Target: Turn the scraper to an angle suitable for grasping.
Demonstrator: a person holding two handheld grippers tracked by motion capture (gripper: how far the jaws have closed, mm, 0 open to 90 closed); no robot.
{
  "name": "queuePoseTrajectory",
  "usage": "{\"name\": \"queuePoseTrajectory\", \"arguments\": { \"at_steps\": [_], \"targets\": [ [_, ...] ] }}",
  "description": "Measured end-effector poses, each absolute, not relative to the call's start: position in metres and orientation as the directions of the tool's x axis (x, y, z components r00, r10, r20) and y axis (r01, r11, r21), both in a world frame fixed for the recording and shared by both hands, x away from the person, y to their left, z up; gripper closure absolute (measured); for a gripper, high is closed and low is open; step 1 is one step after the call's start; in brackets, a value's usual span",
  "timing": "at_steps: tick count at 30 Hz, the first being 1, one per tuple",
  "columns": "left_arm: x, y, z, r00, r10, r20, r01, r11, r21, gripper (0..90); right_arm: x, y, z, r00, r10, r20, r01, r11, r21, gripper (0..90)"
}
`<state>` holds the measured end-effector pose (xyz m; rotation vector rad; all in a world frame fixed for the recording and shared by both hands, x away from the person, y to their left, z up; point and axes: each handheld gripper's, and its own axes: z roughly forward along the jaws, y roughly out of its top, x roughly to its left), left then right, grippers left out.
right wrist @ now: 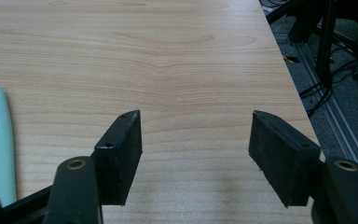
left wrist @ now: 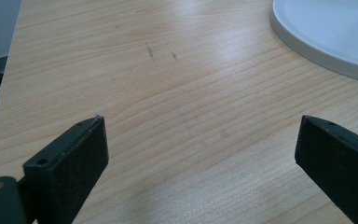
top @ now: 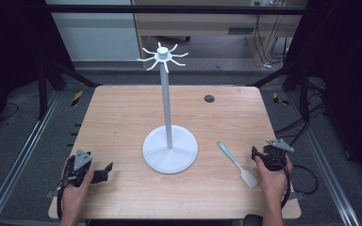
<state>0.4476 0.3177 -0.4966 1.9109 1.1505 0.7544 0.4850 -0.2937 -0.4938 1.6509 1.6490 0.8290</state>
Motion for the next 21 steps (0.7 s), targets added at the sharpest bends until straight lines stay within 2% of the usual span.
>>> {"name": "queuePoseTrajectory", "arguments": {
  "at_steps": [9,21],
  "targets": [
    [0.446,0.316,-0.497,0.425,0.900,0.100,0.446,-0.304,0.842,2.1,0.487,-0.284,-0.490,-0.030,0.999,-0.026,0.597,0.039,0.801,39.7],
    [0.445,0.316,-0.497,0.426,0.899,0.099,0.445,-0.304,0.842,2.1,0.503,-0.272,-0.476,-0.130,0.991,-0.029,0.629,0.106,0.770,41.8]
  ]
}}
